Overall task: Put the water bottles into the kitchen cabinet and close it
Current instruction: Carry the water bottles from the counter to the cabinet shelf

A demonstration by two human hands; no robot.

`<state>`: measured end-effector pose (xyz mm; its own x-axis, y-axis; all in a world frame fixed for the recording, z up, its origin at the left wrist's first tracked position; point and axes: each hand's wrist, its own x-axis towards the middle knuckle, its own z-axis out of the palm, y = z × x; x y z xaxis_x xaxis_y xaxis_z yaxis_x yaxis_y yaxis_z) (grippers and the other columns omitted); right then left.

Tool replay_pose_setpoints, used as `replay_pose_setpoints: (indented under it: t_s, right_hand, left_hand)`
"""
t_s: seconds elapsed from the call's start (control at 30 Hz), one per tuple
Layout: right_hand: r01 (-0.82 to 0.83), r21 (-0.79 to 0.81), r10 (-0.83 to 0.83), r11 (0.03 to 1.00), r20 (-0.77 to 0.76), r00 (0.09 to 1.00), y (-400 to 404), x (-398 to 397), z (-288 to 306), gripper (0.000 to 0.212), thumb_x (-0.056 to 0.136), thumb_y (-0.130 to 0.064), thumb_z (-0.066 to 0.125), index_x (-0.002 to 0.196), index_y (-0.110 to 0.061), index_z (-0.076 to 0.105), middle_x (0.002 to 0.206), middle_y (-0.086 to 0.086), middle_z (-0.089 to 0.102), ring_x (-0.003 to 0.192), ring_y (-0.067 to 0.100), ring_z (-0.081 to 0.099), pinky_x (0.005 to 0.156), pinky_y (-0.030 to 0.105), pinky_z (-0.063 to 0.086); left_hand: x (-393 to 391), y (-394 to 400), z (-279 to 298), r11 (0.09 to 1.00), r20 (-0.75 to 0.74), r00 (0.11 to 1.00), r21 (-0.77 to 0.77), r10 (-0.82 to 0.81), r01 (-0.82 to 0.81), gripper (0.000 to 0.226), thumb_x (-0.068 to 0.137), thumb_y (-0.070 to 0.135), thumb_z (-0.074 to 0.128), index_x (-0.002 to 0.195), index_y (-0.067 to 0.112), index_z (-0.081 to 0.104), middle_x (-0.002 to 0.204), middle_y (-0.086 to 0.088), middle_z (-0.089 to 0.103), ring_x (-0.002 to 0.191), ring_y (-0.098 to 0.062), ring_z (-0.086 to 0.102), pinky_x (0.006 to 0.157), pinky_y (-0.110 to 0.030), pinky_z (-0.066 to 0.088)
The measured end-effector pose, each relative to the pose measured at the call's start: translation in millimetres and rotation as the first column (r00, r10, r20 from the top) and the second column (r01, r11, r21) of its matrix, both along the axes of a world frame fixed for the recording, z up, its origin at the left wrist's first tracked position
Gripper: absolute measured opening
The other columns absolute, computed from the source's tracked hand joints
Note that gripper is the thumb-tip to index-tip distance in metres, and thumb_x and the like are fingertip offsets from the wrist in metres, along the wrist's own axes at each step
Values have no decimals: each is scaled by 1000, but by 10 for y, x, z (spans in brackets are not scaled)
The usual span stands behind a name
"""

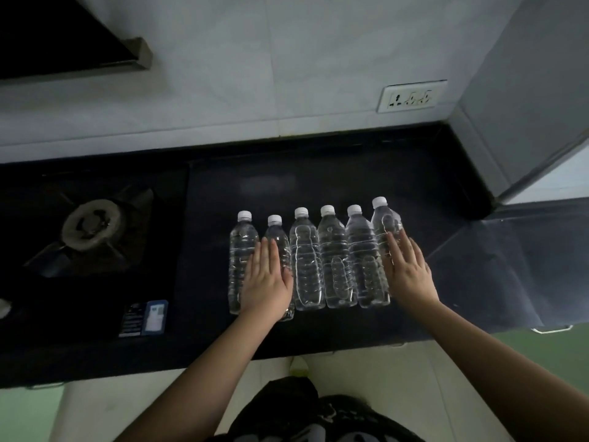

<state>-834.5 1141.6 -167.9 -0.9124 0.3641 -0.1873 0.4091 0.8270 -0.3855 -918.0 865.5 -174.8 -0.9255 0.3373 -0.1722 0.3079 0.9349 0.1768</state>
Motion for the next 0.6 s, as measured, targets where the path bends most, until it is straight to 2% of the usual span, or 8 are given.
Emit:
replay_pose_setpoints:
  t_s: [0.2,0.3,0.47,0.6]
  right_hand:
    - [-36,-43,33,998,-72,997,40,283,-38,54,104,-36,32,155,-28,15,164,-4,5,149,24,7,114,47,26]
    - [-57,-21,55,998,-86,995,47,515,-57,55,103,-35,36,154,-28,18,164,-2,10,148,26,12,111,47,33]
    - [-106,0,106,994,-110,988,49,941,-89,55,102,-36,39,154,-29,20,163,-3,14,148,26,15,108,46,37]
    - [-135,37,139,990,-129,982,64,1170,-106,58,97,-34,47,151,-25,29,161,1,21,144,31,25,101,50,44]
  left_hand:
    - [264,22,24,998,18,999,-50,33,-32,64,102,37,15,148,10,-20,162,-10,-19,149,-21,-18,123,-38,-6]
    - [453,12,34,996,31,997,-55,70,-68,67,102,38,16,153,10,-16,162,-10,-19,149,-21,-19,124,-40,-3]
    - [822,8,55,992,23,992,-46,121,-120,68,102,38,20,154,11,-15,162,-9,-22,149,-20,-21,123,-37,-6]
    - [1105,11,21,988,15,988,4,156,-156,70,102,37,29,155,13,-10,163,-9,-18,150,-21,-14,124,-38,3]
